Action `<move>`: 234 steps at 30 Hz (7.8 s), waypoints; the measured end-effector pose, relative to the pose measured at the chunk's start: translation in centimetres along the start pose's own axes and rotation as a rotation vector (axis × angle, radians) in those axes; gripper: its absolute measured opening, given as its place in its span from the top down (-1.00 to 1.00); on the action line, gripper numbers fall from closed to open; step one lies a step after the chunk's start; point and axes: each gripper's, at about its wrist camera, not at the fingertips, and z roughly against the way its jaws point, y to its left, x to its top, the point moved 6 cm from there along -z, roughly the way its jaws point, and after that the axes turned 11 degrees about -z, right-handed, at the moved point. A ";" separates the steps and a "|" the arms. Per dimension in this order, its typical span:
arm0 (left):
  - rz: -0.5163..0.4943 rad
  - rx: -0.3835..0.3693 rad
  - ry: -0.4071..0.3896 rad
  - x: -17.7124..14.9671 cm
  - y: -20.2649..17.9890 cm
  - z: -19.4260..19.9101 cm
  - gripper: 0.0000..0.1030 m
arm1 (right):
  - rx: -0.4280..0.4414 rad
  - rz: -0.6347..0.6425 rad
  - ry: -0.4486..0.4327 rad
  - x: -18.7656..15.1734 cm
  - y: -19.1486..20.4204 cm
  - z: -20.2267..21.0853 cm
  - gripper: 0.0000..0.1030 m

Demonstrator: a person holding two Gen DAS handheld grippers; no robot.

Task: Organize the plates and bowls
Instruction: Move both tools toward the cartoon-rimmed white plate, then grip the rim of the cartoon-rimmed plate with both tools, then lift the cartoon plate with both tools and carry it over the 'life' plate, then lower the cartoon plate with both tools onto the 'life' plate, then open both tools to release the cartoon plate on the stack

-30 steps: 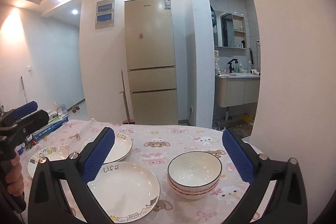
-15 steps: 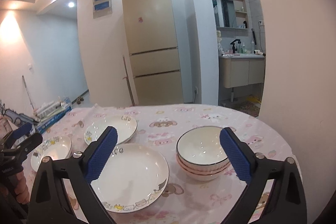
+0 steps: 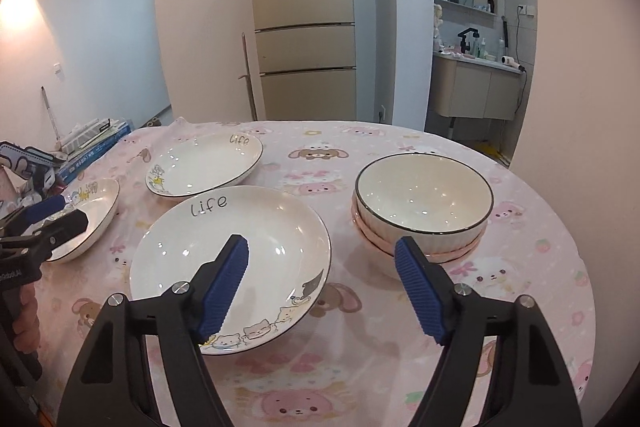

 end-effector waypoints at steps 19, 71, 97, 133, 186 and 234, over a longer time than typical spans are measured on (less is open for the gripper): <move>0.212 0.329 0.127 -6.4 17.1 5.9 -0.96 | 0.231 0.232 -0.032 2.5 17.3 -1.1 -0.68; 0.353 0.150 0.266 -8.9 19.9 1.1 0.40 | 0.471 0.128 0.440 -4.9 27.6 -12.7 0.59; 0.179 0.026 0.182 -1.9 8.3 2.1 0.40 | 0.420 0.046 0.274 -0.7 16.0 -5.6 0.57; 0.035 -0.163 0.316 -2.6 -4.5 -5.2 0.40 | 0.224 -0.115 0.306 -3.3 1.6 -5.3 0.54; -0.100 -0.123 0.479 -2.8 -6.1 -7.1 0.38 | 0.043 -0.058 0.549 -3.4 1.5 -6.5 0.51; -0.152 -0.080 0.306 -1.3 -5.7 -2.3 0.36 | -0.006 -0.020 0.413 -2.2 0.6 -3.3 0.61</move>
